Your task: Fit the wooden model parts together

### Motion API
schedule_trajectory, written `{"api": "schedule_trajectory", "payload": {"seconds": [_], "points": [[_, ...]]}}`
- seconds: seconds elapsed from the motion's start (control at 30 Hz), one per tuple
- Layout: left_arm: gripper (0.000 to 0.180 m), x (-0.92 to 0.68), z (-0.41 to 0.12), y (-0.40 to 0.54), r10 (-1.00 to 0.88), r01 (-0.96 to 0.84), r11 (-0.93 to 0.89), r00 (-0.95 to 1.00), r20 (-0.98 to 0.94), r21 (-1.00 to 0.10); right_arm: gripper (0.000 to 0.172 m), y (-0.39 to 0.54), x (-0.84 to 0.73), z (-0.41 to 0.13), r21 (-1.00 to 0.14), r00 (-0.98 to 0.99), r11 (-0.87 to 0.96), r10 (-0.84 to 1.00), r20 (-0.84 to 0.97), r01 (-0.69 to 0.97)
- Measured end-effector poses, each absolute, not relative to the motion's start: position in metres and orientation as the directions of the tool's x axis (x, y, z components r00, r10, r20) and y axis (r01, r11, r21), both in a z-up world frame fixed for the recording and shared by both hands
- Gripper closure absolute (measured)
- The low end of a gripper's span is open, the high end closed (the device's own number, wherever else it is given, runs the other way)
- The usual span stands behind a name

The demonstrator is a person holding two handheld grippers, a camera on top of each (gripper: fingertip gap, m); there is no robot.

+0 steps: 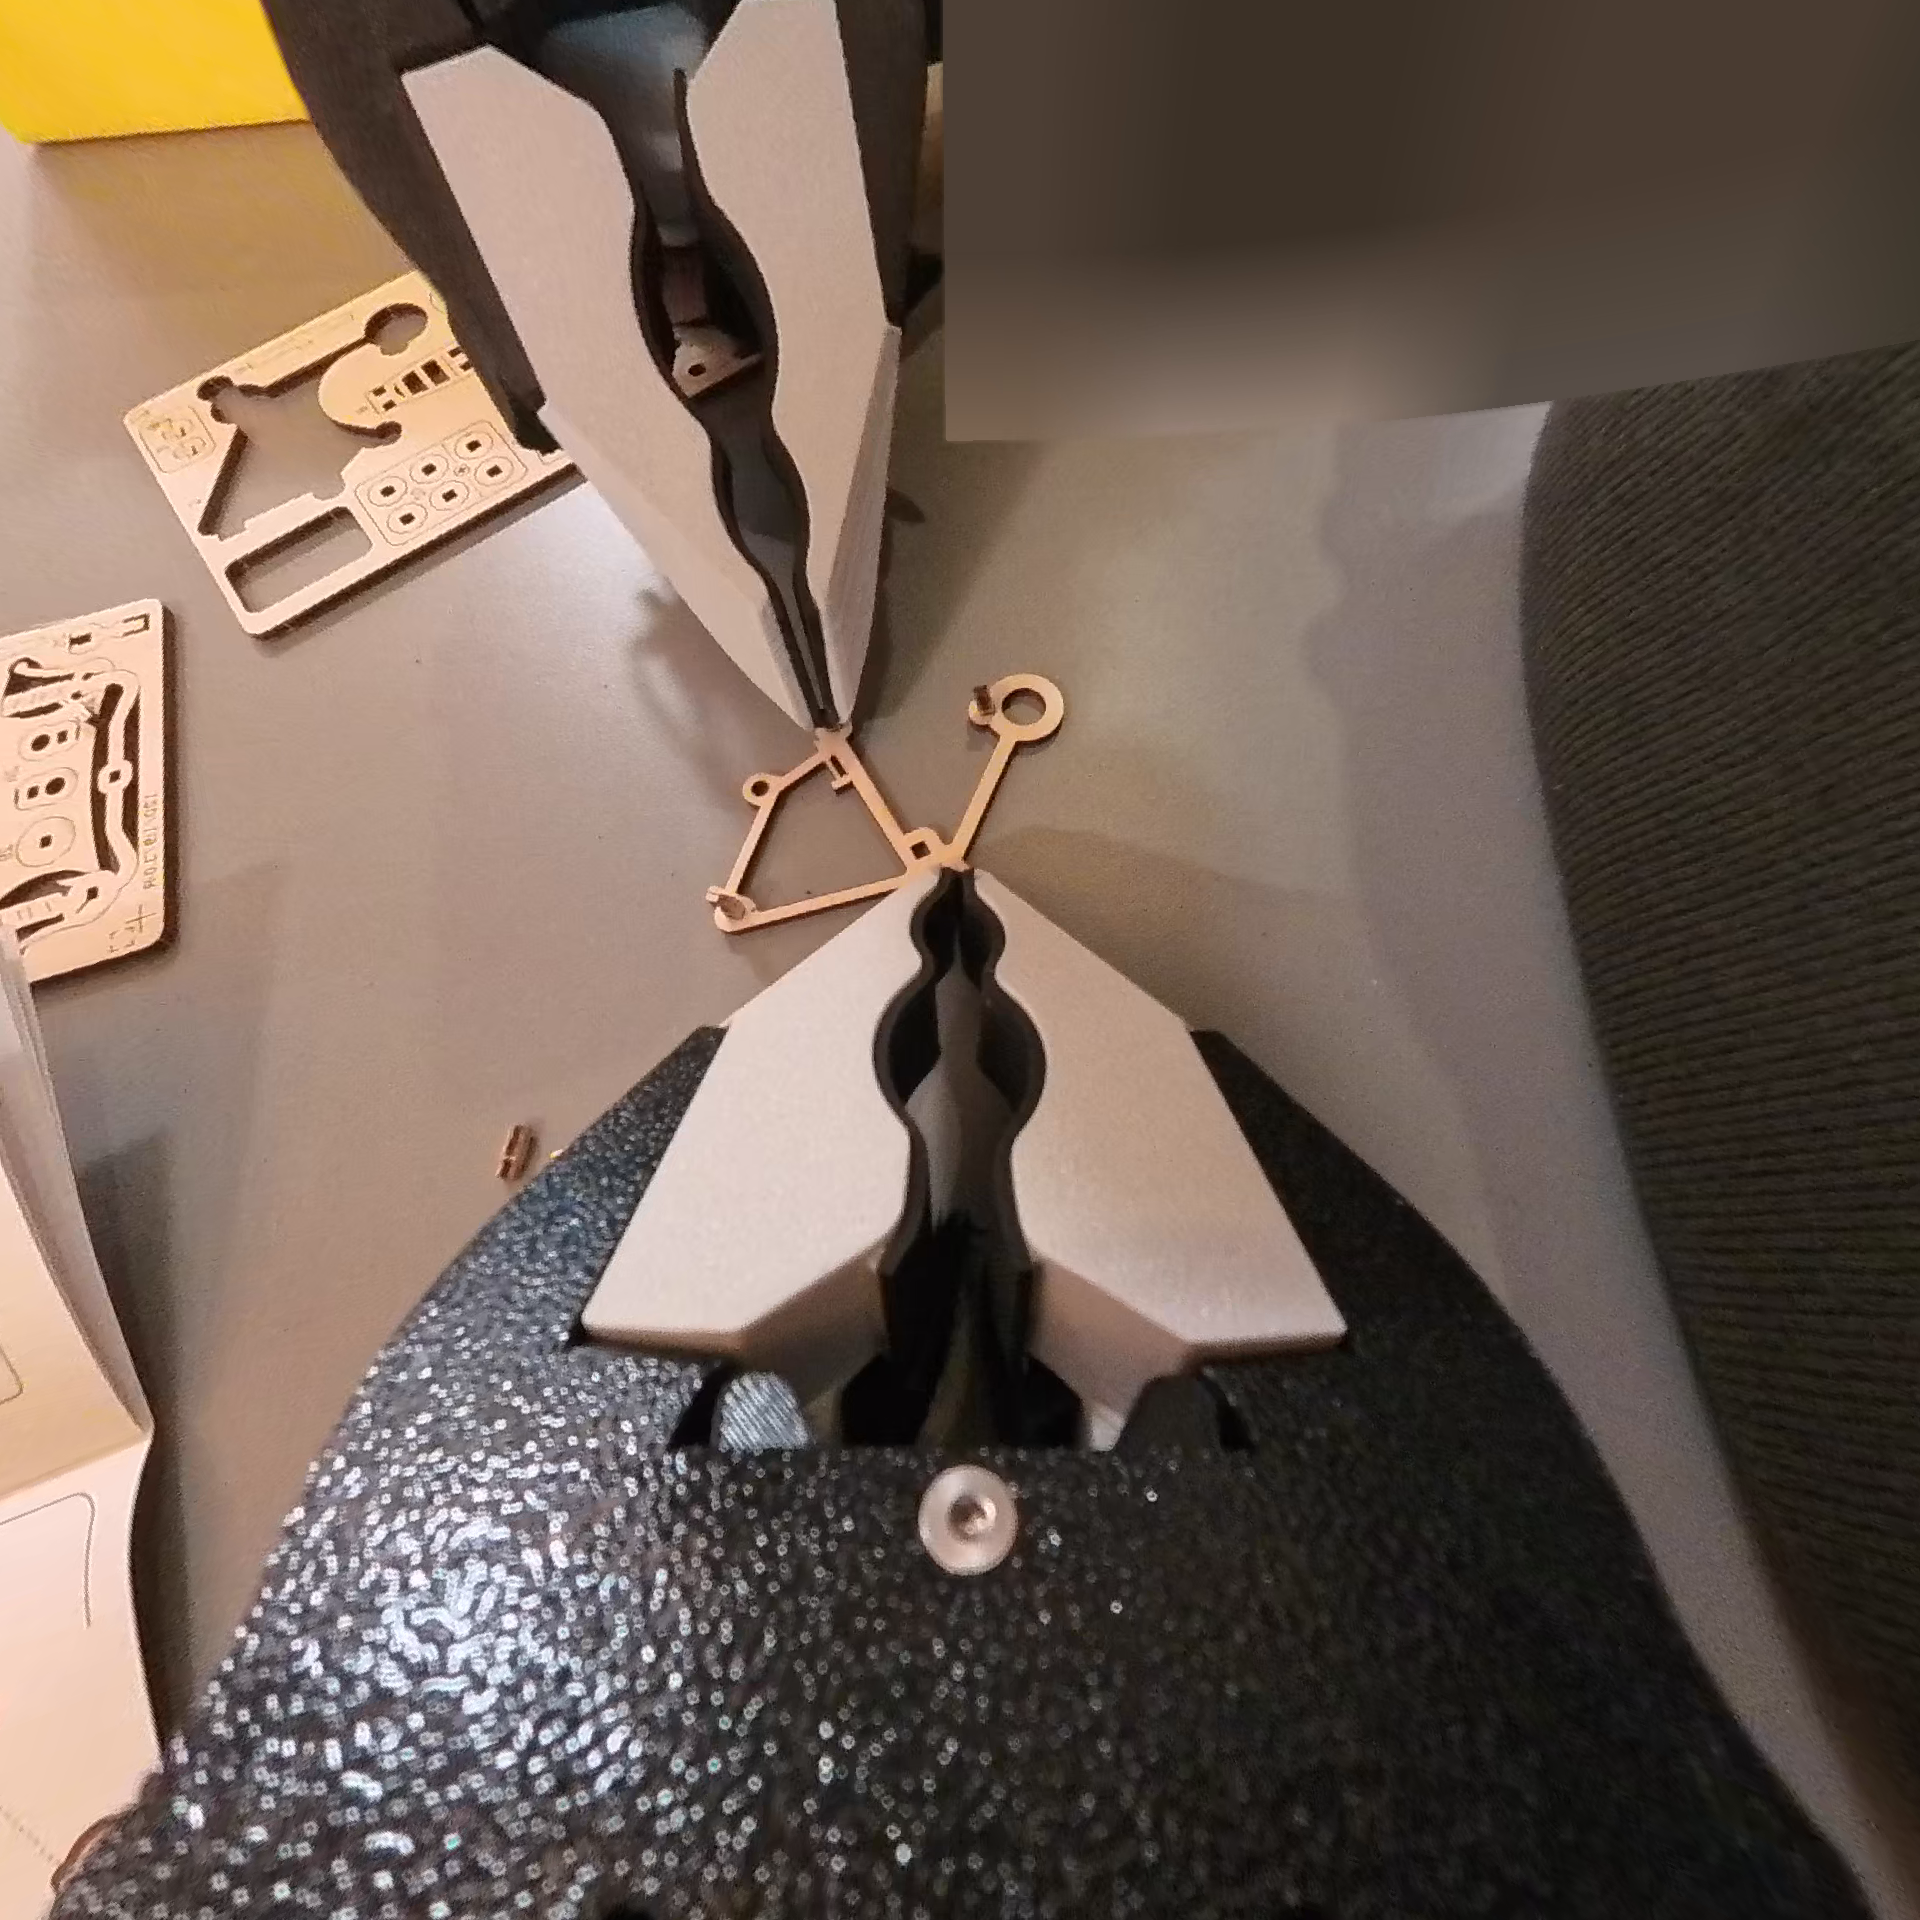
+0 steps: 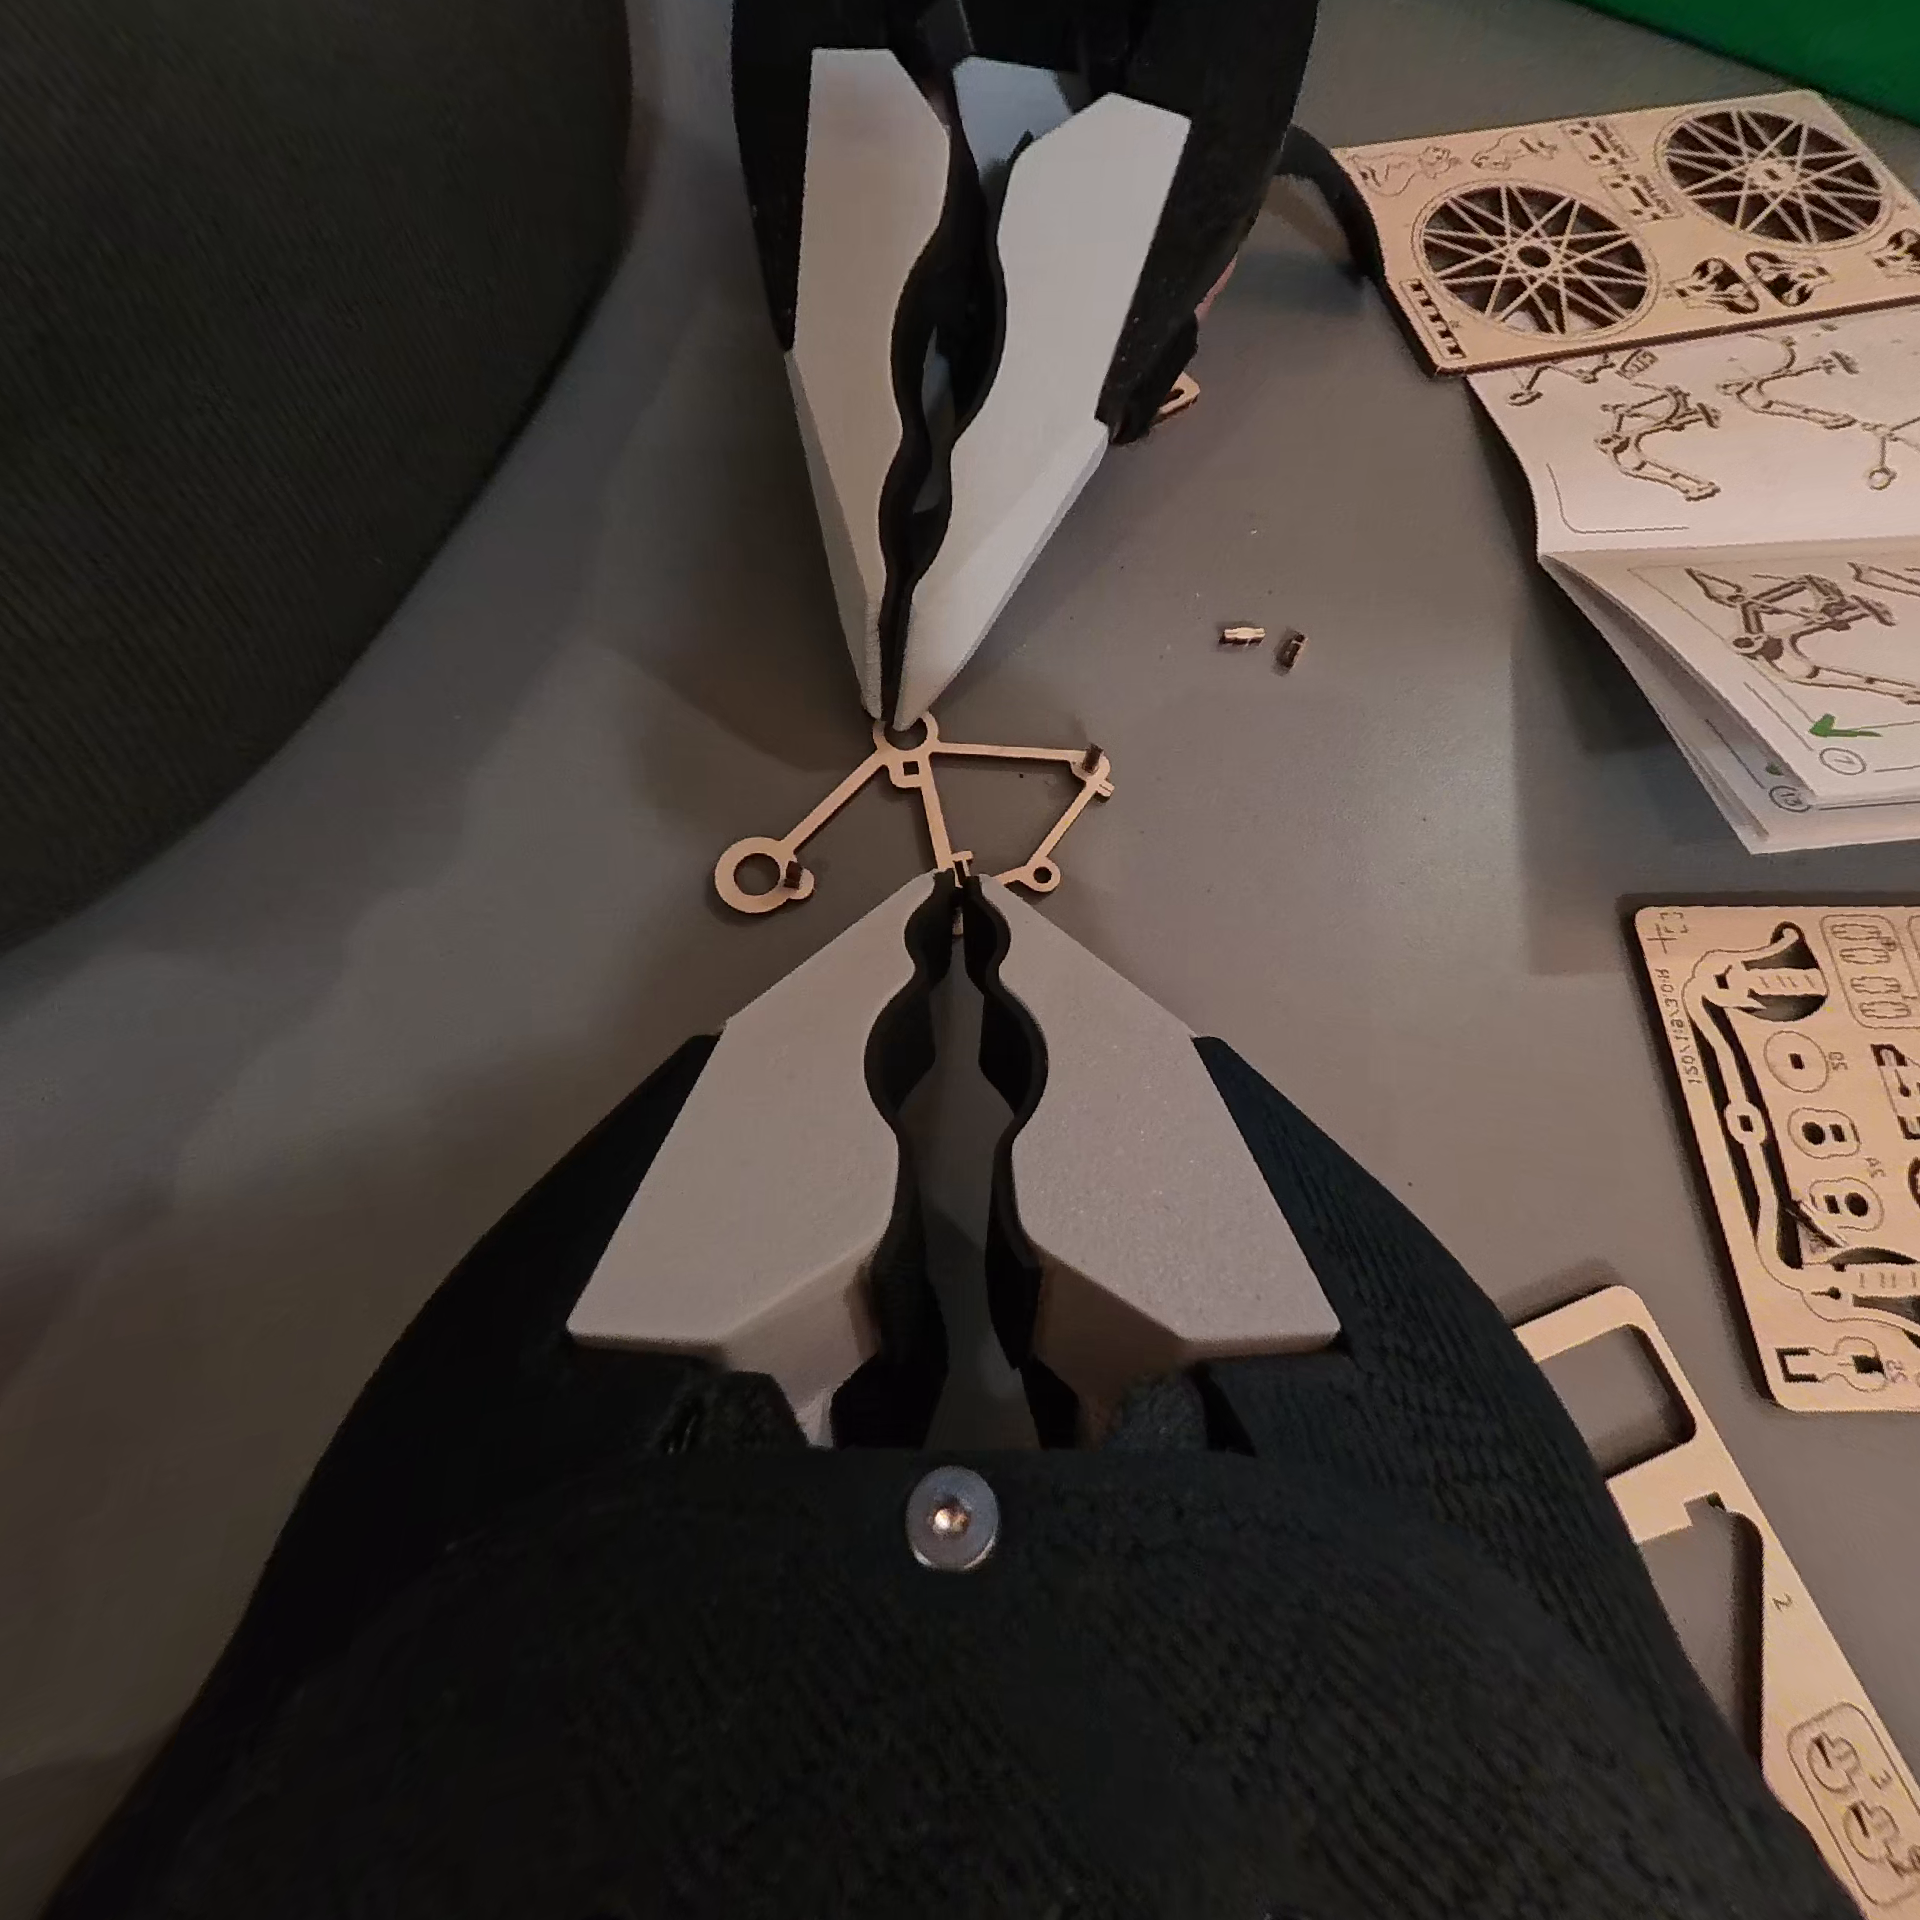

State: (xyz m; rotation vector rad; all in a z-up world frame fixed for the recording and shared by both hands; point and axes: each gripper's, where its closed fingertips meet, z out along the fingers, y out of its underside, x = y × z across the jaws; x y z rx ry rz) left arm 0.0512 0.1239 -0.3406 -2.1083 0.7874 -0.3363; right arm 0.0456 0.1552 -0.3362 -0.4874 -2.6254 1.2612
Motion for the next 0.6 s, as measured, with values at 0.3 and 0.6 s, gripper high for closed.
{"api": "schedule_trajectory", "payload": {"seconds": [0.3,0.6], "points": [[0.18,0.0512,-0.3406,0.1242,-0.642,-0.415,-0.45,0.765,-0.037,-0.791,0.171,0.155,0.0456,-0.336,-0.785,-0.928,0.577,0.373,0.009,0.225],[0.18,0.0511,-0.3404,0.1243,-0.644,-0.415,-0.45,0.764,-0.035,-0.791,0.171,0.1547,0.0452,-0.3358,-0.785,-0.927,0.575,0.376,0.005,0.229]]}}
